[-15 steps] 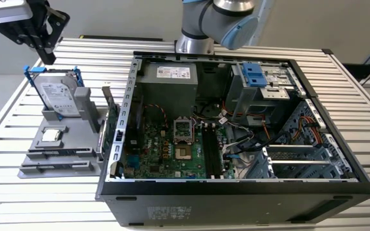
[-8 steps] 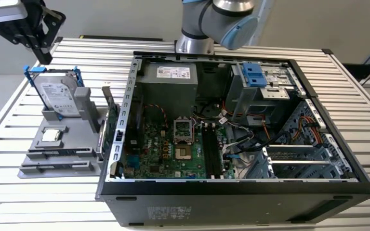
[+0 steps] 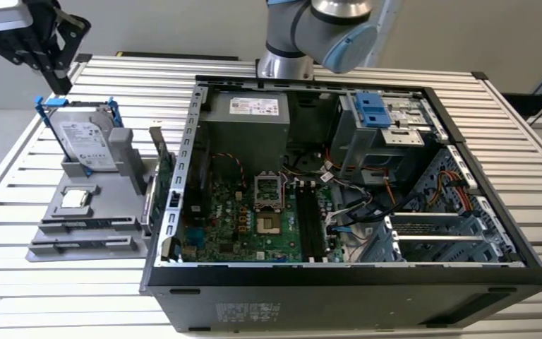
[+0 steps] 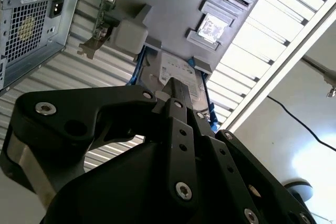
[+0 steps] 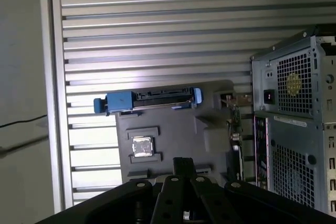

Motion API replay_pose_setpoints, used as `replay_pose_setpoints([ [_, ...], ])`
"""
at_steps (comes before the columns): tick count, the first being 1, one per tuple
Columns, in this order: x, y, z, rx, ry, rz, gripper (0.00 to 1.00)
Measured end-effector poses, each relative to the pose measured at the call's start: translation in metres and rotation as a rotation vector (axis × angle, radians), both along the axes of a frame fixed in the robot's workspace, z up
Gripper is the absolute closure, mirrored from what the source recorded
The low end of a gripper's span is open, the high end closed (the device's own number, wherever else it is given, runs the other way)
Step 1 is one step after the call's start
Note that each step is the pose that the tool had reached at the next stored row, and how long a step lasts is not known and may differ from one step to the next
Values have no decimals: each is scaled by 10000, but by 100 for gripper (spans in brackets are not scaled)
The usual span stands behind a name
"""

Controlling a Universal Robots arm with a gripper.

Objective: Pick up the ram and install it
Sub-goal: 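Reach for the ram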

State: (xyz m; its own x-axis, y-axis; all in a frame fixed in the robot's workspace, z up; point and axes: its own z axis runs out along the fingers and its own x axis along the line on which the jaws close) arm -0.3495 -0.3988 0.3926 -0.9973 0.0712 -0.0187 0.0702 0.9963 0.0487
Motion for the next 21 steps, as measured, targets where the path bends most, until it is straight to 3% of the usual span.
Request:
replay_pose_setpoints([
  [11,-64,0,0,0,0,2,100],
  [15,-66,0,0,0,-1,296,100],
  [21,-64,-2,0,0,0,327,100],
])
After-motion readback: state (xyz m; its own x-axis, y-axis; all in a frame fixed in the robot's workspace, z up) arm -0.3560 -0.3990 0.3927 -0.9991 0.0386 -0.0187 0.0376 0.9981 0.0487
